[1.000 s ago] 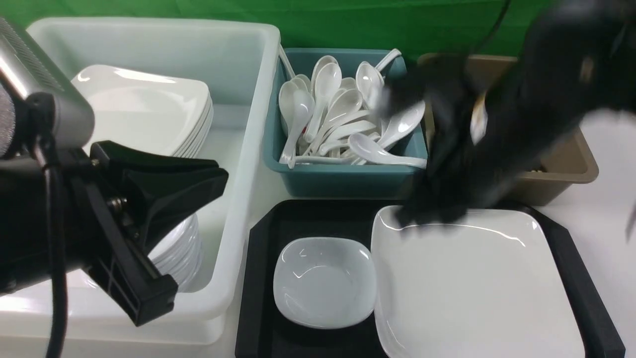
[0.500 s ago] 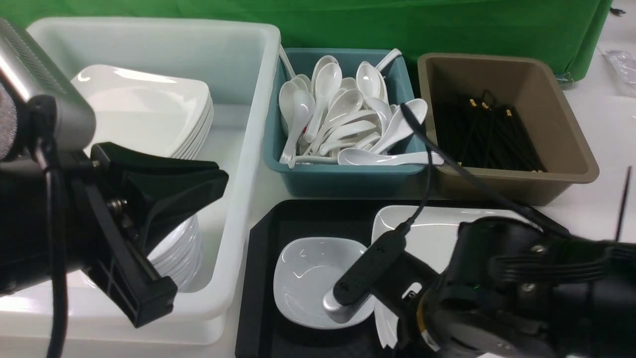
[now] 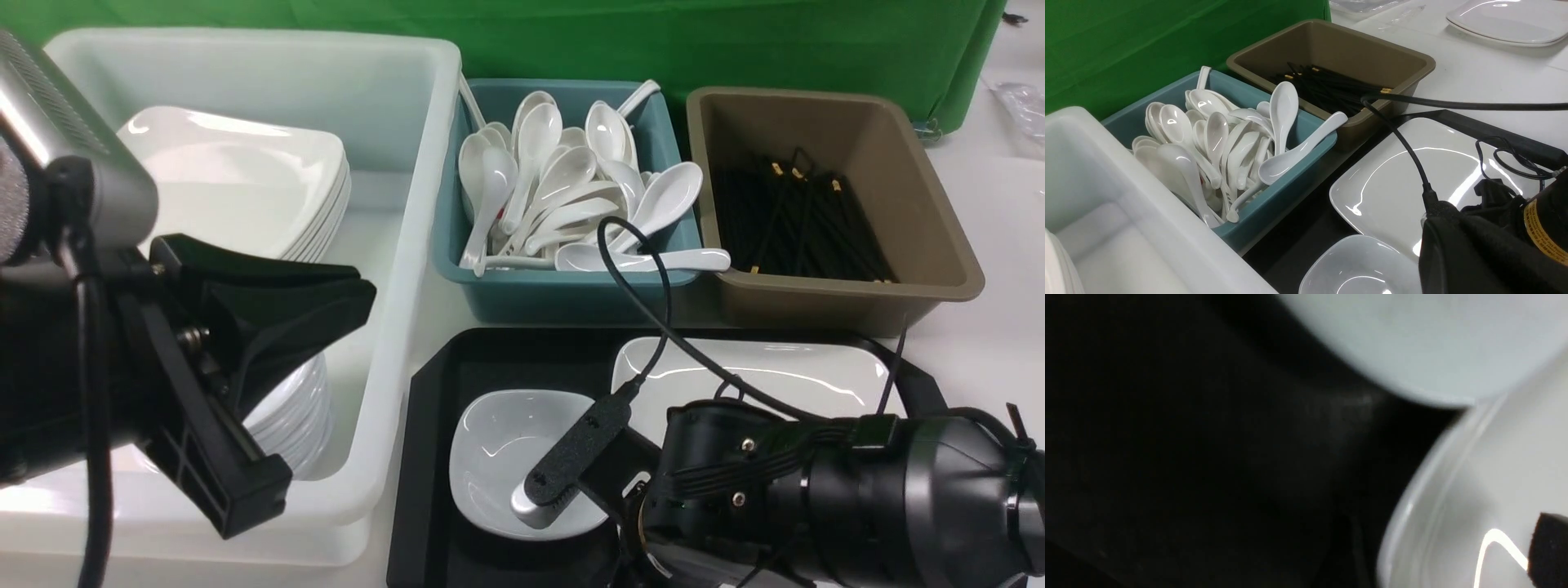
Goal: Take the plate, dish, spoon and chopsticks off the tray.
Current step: Use the right arm to grab a plate from the dinner plate, then use the right arm to put the plate into the large storage box on the left
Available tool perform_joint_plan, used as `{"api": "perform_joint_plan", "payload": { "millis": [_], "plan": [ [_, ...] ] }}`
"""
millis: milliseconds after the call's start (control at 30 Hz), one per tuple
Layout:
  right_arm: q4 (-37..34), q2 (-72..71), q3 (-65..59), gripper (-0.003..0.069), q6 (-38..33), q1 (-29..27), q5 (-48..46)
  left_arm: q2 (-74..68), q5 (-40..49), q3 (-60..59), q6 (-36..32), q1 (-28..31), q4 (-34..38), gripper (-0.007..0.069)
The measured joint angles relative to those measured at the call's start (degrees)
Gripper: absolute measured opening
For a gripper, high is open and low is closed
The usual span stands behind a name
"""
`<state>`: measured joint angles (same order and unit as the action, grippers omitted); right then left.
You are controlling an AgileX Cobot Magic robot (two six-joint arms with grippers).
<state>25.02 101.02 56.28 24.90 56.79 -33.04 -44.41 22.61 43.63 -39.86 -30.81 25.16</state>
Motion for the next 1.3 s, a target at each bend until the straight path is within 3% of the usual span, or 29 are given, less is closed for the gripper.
{"api": "perform_joint_plan", "payload": {
  "millis": [400, 567, 600, 633, 833, 1133, 1300],
  "plan": [
    [0.23, 2.24, 0.64, 0.0563, 0.27, 0.00, 1.41, 0.00, 0.00, 0.00, 0.00, 0.00, 0.00, 0.0017],
    [0.26, 2.52, 0.64, 0.0351, 0.28, 0.00, -0.36, 0.00, 0.00, 0.00, 0.00, 0.00, 0.00, 0.0017],
    [0.26, 2.52, 0.64, 0.0339, 0.28, 0.00, -0.75, 0.00, 0.00, 0.00, 0.00, 0.00, 0.00, 0.0017],
    [1.07, 2.55, 0.64, 0.0268, 0.05, 0.13, -2.13, 0.00, 0.00, 0.00, 0.00, 0.00, 0.00, 0.0017],
    [2.32, 1.14, 0.32, 0.0227, -1.36, 0.47, -6.03, 0.00, 0.00, 0.00, 0.00, 0.00, 0.00, 0.0017],
    [2.22, -15.13, 3.43, 0.0064, -1.64, 5.37, -22.22, 0.00, 0.00, 0.00, -0.26, 0.00, 0.00, 0.0017],
    [-0.48, -20.83, 7.97, 0.0057, -1.64, 8.42, -30.03, 0.00, 0.00, 0.00, -0.26, 0.00, -1.20, 0.0017]
  ]
}}
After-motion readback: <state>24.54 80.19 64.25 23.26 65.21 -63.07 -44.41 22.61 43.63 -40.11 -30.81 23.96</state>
